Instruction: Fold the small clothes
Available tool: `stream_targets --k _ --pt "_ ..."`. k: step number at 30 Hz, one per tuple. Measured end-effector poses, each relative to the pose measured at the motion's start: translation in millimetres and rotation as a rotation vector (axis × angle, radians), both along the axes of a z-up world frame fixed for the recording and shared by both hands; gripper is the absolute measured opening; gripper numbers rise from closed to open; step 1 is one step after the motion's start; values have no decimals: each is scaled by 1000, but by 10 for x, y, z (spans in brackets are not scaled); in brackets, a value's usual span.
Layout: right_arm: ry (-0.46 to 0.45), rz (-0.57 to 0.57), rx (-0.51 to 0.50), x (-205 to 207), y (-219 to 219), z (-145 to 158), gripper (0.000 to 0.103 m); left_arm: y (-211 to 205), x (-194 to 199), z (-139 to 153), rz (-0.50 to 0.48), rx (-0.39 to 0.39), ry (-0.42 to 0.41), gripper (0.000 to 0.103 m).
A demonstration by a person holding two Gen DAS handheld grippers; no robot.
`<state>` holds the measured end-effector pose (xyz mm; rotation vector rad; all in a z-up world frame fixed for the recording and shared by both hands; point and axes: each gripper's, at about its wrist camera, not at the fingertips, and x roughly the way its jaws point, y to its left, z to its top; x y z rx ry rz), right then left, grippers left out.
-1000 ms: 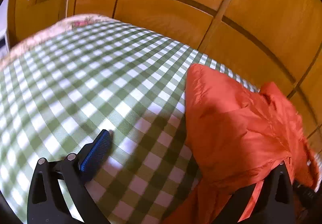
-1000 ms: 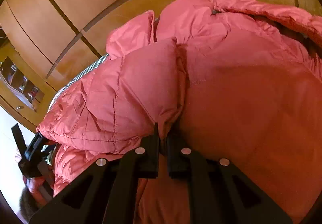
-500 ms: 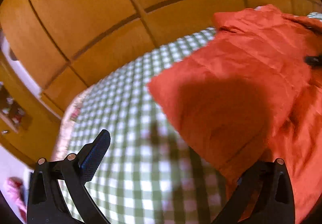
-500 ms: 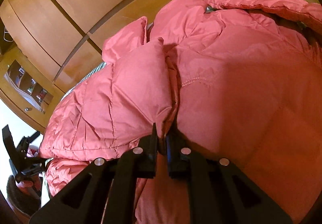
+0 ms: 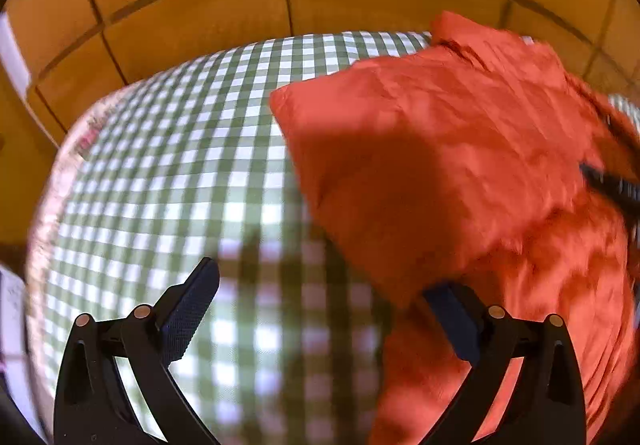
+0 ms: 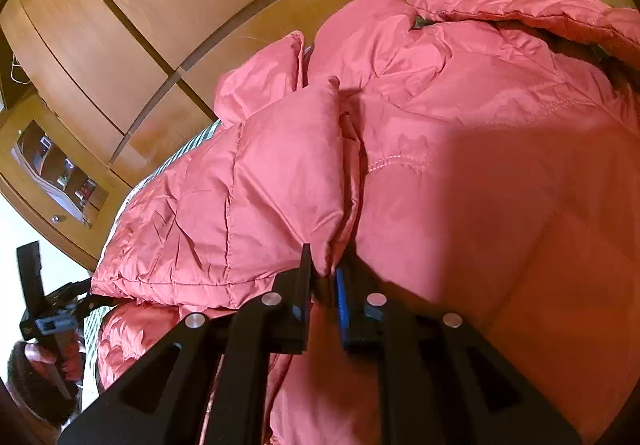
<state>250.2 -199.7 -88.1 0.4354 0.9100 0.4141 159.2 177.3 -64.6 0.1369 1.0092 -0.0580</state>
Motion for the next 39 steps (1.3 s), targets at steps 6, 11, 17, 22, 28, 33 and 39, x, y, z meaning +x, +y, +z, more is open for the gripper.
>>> stream_targets --k 6,11,17,22,28,33,39 --pt "-1 -1 5 2 -8 -4 10 -15 -307 388 -88 31 -123 99" --pt "-2 -1 8 -2 -24 -9 11 -199 -181 640 75 -274 -338 99" --pt "-21 15 38 -51 -79 5 26 -707 441 164 226 -323 -278 99" --pt "-79 15 38 -154 -118 83 43 -978 731 -291 193 -51 -255 100" --pt "-140 -76 54 -270 -339 283 45 -823 906 -376 209 -104 -232 100" --pt "-253 -149 -194 71 -456 706 68 -829 872 -376 211 -95 -243 100" --pt "-181 -219 -529 1044 -574 615 75 -999 768 -313 211 -14 -301 100"
